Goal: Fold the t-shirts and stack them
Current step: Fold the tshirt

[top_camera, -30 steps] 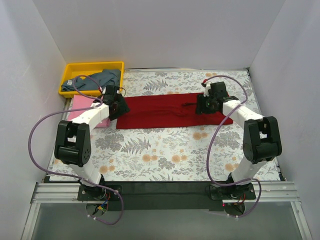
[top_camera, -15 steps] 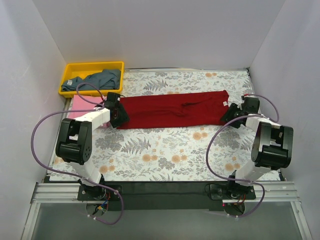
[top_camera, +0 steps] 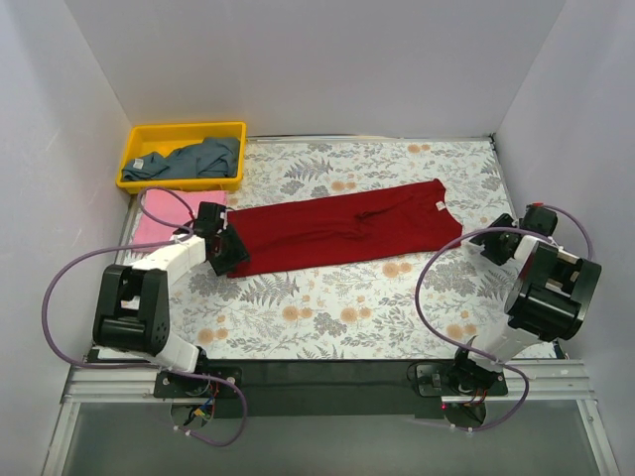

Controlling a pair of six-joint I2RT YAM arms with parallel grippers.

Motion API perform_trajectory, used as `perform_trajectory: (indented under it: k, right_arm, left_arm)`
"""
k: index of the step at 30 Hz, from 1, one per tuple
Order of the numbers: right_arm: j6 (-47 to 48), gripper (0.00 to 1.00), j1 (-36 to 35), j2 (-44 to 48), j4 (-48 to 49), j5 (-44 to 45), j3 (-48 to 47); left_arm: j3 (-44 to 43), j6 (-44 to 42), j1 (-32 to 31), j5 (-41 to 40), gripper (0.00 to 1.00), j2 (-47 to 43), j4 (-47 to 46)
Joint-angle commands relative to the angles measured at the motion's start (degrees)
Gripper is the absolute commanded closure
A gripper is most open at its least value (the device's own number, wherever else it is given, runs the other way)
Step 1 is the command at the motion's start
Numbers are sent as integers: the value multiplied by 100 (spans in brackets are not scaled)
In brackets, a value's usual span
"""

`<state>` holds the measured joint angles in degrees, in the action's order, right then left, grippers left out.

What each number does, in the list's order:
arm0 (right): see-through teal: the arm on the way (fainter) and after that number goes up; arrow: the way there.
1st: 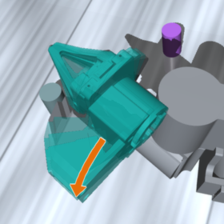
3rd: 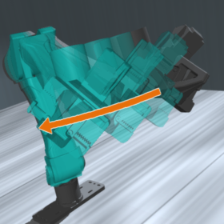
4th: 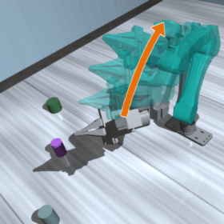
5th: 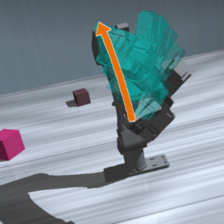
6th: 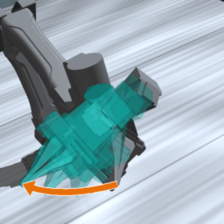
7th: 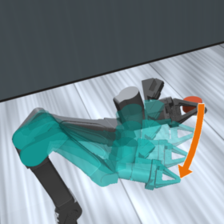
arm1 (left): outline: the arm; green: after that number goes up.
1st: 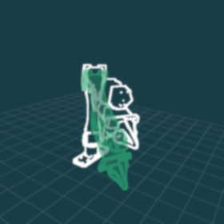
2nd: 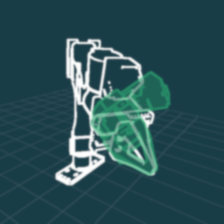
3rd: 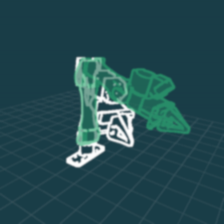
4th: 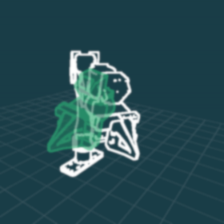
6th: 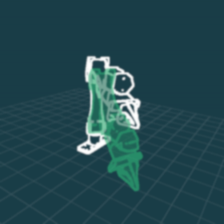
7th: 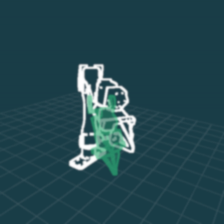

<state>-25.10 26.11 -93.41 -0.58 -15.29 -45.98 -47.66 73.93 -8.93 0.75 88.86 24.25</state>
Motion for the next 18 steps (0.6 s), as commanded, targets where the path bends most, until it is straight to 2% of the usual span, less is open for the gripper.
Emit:
perform_trajectory:
  k: [1,5,8,14,18]
  right_arm:
    - [172,52,-88,357,-329,62,-87]
    - [181,52,-692,700,4,-386,-78]
    - [68,52,-1219,762,575,-1079,18]
    - [-371,52,-2529,552,1761,-1845,290]
    - [-820,52,-2883,26,2649,-2162,537]
  left_arm:
    - [362,-2,32,346,52,-587,897]
    - [196,-80,32,390,43,-1019,1011]
    - [-138,-98,32,460,37,-1072,1143]
    - [-209,-37,32,513,37,-898,766]
    - [-42,77,32,759,41,-493,476]
